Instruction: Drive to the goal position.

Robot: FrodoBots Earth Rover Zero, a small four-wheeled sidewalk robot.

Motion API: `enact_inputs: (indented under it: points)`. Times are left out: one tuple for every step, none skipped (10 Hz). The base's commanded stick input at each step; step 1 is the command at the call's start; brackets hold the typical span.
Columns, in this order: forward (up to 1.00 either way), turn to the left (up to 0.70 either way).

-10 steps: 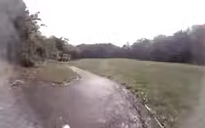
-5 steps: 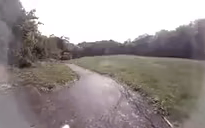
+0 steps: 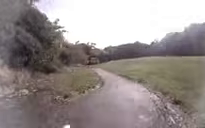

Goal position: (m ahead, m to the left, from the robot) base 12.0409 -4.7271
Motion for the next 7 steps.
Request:
enact_inputs:
  points:
    - [1.0, -0.07]
    - [1.0, 0.0]
    - [1.0, 0.0]
    - [1.0, -0.15]
    - [1.0, -0.26]
    - [1.0, -0.3]
    - [1.0, -0.16]
